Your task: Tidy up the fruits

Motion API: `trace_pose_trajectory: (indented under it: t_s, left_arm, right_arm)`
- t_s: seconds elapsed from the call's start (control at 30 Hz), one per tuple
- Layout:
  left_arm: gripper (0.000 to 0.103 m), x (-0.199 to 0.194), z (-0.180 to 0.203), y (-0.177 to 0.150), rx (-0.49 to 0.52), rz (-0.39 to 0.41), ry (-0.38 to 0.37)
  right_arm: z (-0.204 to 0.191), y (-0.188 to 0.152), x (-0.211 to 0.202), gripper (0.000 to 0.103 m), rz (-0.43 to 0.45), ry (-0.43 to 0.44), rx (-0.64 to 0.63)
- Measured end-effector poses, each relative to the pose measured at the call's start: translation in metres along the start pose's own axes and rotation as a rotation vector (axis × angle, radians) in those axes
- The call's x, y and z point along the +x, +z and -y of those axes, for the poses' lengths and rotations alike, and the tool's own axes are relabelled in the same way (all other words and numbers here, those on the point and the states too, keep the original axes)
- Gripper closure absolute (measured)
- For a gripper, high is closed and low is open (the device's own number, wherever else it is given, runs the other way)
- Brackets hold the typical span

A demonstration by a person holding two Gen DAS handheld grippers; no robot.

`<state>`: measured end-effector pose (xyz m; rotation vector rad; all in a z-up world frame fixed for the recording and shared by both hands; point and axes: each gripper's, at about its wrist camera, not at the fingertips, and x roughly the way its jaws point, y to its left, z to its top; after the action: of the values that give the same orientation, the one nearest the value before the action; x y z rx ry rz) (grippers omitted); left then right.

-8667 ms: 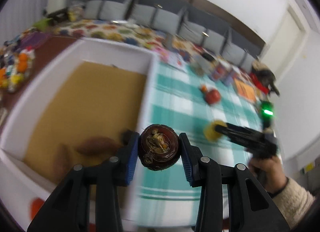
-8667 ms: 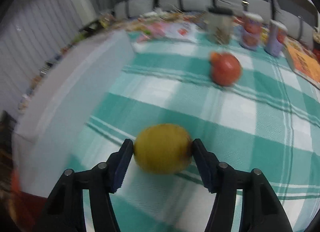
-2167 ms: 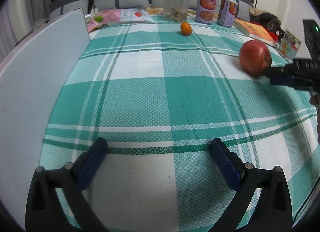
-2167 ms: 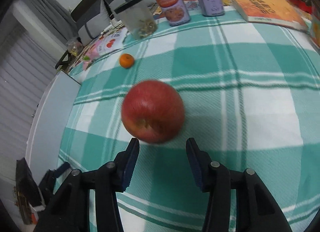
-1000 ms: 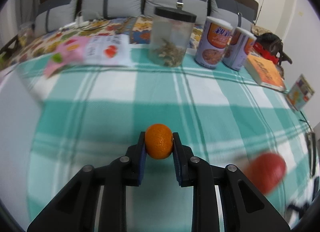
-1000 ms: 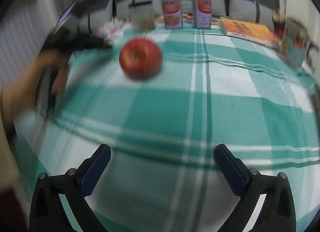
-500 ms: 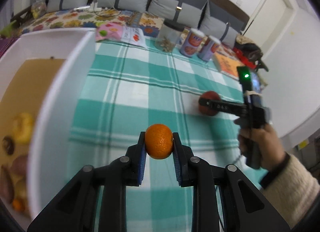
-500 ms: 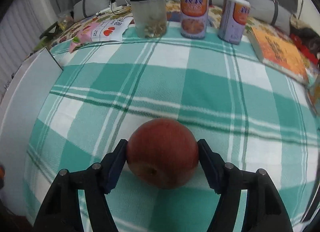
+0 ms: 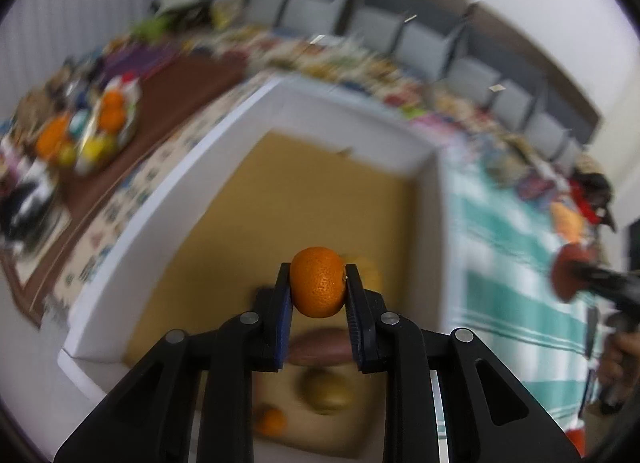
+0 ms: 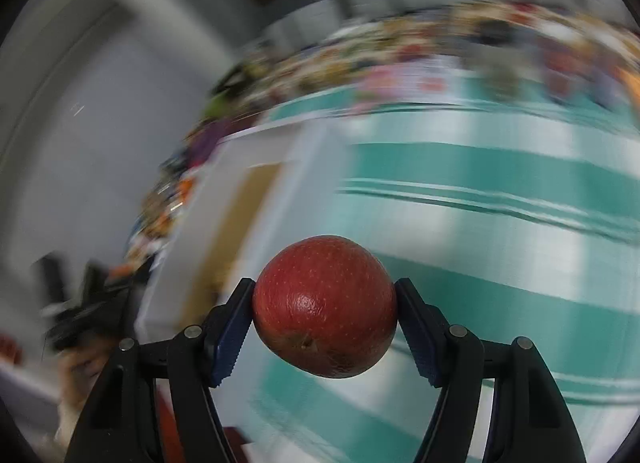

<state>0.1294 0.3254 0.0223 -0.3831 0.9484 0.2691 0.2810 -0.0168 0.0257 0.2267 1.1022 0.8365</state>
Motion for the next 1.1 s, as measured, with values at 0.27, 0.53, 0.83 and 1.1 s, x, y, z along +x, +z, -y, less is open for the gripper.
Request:
trace_pose_trajectory:
  t_s: [0.27, 0.53, 0.83, 1.1]
  left_arm:
    - [0.079, 0.086, -0.037, 0.022, -0.041, -0.151, 0.086]
    - [0.075, 0.140, -0.029, 0.029, -0.013, -0.250, 0.092]
    - [0.013, 0.051, -0.020, 0.025, 0.077, -0.023, 0.117]
    - [0.001, -0.080, 0.006, -0.015, 0.125, 0.249, 0.239]
  right_arm:
    - [-0.114, 0.038, 0.155, 0.033, -0.189, -0.017, -0.159]
    - [-0.111, 0.043, 0.236, 0.032, -0.323, -0.332, -0.319]
    - [-0.133, 0.058, 0.149, 0.000, -0.108, -0.399, -0.341]
    - [-0.166, -0.008, 0.062, 0.000, -0.014, -0.419, -0.362]
